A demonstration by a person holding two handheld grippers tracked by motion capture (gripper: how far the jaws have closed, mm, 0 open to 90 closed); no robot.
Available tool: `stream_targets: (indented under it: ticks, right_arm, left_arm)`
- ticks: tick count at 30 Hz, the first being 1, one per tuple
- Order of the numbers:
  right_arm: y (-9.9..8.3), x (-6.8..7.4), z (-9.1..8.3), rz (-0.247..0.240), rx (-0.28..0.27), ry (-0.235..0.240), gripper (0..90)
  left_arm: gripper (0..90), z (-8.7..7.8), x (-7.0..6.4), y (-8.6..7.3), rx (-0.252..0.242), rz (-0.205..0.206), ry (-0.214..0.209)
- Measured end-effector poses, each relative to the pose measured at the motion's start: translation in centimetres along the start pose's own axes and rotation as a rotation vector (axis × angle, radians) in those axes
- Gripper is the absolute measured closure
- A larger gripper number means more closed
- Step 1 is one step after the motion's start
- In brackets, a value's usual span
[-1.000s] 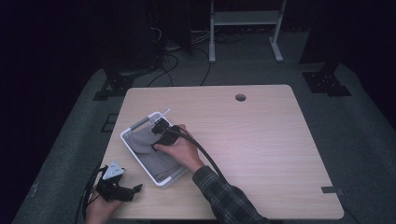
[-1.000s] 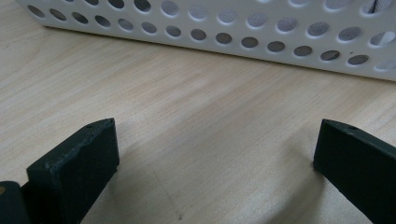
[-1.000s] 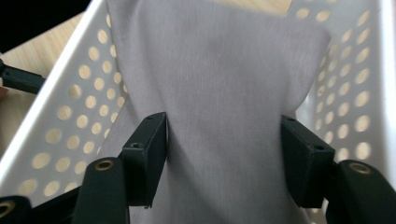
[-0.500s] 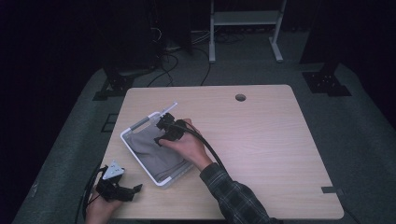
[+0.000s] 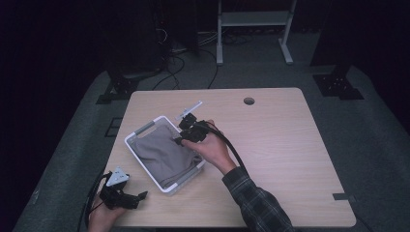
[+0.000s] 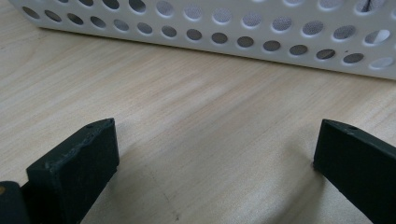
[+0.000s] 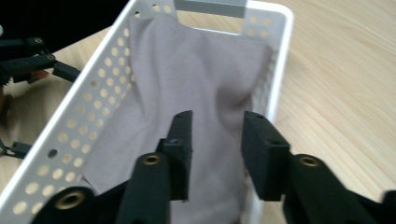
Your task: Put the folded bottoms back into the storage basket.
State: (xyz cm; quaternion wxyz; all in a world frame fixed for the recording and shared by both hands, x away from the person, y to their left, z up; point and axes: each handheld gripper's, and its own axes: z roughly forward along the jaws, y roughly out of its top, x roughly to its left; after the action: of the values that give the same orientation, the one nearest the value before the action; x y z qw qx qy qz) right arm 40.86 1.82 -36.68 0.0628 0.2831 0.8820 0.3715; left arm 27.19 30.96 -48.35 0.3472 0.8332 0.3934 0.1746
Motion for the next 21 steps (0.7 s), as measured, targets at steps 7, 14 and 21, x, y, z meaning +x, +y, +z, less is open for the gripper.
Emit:
stream_targets:
  ticks: [7, 14, 21]
  right_arm:
    - [-1.5, -1.5, -1.3, 0.009, -0.008, -0.017, 76.7]
    - [-3.4, -3.1, -2.0, 0.038, 0.006, -0.016, 89.0]
    - [-5.0, -4.1, -1.6, 0.056, 0.030, -0.012, 89.2]
  left_arm:
    - [6.9, -0.1, -0.2, 0.1, -0.015, -0.010, 0.009]
    - [33.3, -1.3, 0.2, 1.0, -0.053, -0.034, 0.026]
    - [80.0, -1.7, 1.1, 2.8, -0.030, -0.074, 0.070]
